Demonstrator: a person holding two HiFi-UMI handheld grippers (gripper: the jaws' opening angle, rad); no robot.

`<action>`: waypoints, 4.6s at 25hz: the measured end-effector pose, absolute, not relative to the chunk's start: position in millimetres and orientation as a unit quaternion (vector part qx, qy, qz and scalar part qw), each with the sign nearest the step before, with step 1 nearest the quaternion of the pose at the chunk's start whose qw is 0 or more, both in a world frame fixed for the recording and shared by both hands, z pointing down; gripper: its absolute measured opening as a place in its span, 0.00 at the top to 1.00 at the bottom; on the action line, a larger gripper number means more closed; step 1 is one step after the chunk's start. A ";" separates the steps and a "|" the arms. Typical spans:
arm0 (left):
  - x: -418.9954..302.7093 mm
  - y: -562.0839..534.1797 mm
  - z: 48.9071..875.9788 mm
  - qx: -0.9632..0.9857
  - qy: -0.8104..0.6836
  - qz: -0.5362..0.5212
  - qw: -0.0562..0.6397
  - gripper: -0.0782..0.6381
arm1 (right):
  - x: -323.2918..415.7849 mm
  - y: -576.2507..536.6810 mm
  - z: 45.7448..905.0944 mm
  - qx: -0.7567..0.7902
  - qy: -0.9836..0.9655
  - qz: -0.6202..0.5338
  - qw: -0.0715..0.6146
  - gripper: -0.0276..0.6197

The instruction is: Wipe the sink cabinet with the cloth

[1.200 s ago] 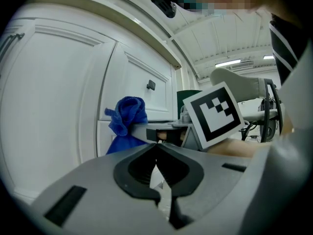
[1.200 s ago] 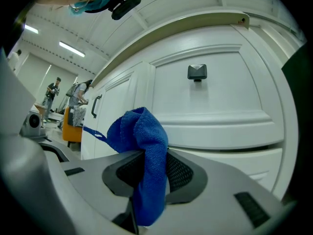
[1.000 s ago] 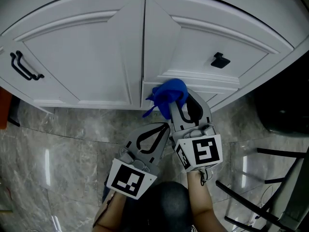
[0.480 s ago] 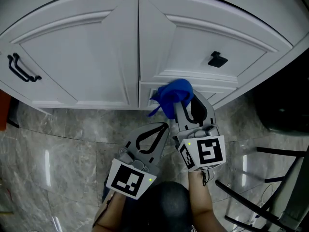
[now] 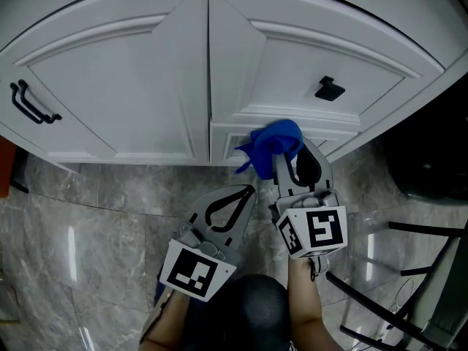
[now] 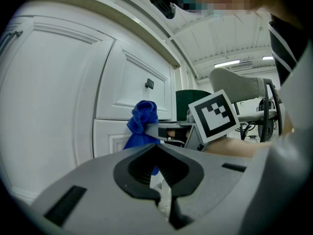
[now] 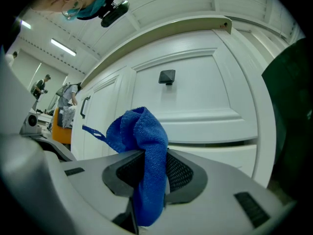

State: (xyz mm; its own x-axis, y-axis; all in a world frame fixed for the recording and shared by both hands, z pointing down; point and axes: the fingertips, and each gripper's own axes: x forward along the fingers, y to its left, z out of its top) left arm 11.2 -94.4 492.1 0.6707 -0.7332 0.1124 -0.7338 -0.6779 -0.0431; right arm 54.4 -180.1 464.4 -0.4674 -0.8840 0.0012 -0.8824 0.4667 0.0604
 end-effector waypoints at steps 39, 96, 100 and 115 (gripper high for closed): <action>18.0 -96.9 497.6 0.916 -0.396 0.068 0.004 0.88 | 153.6 -190.8 477.9 0.613 -0.790 0.007 -0.005 0.77; -29.5 -82.6 481.3 0.896 -0.441 0.046 0.023 0.88 | 0.9 -182.6 530.0 0.494 -0.866 0.029 0.065 0.77; -22.2 -82.5 484.4 0.902 -0.428 0.060 0.010 0.88 | 15.4 -184.7 525.7 0.508 -0.859 0.023 0.065 0.77; -6.1 -84.8 487.2 0.909 -0.411 0.068 0.000 0.88 | 82.3 -185.0 501.7 0.561 -0.828 0.030 0.009 0.77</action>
State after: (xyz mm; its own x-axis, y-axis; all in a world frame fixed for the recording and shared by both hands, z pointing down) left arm -6.1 -84.8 487.2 0.6528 -0.7474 0.1232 -0.7474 -0.6620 -0.0559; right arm 82.3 -185.0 501.7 -0.3714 -0.9272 0.0486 -0.9283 0.3697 -0.0400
